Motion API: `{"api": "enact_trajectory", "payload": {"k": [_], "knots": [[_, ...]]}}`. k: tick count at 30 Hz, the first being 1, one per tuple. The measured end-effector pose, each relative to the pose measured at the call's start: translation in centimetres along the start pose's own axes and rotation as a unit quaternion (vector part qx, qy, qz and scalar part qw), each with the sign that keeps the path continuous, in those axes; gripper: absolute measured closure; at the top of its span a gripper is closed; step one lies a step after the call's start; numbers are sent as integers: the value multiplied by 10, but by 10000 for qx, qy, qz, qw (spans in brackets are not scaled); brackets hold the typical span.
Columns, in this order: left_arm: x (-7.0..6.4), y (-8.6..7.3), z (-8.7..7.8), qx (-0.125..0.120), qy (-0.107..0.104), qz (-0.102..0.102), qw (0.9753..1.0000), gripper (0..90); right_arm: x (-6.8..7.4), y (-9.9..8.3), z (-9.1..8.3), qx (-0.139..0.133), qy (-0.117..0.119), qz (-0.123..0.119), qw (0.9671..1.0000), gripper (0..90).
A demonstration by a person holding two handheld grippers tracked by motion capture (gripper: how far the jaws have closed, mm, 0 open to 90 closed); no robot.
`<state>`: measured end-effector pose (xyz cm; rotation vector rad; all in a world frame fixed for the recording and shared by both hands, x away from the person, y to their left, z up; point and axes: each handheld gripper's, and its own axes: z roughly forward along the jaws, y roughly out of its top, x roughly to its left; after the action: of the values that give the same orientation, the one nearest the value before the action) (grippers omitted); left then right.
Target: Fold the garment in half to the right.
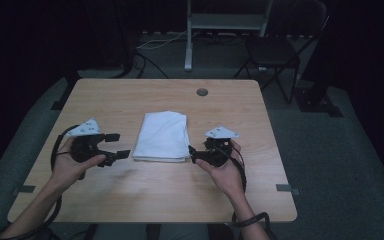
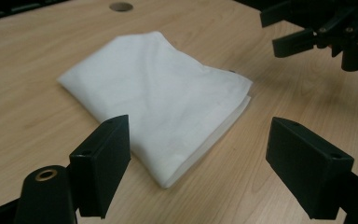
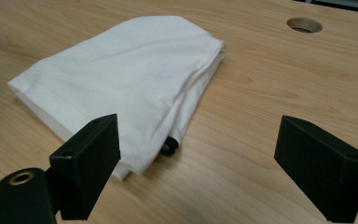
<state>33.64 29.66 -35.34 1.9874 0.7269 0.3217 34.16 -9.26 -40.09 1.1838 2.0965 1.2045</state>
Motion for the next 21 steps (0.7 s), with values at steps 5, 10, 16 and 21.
{"api": "enact_trajectory", "payload": {"k": [5,10,16,21], "knots": [[16,4,-36,-247,337,-25,9991,214,-9,-7,-15,-39,-86,1,10000,135],[33,-1,-67,-433,714,-138,9964,214,-17,-10,-27,-103,-160,27,9998,135],[47,-17,-96,-670,1104,-292,9912,214,-26,-14,-45,-246,-300,82,9992,135],[51,-29,-115,-881,1285,-395,9870,215,-31,-19,-57,-335,-384,114,9986,135]]}}
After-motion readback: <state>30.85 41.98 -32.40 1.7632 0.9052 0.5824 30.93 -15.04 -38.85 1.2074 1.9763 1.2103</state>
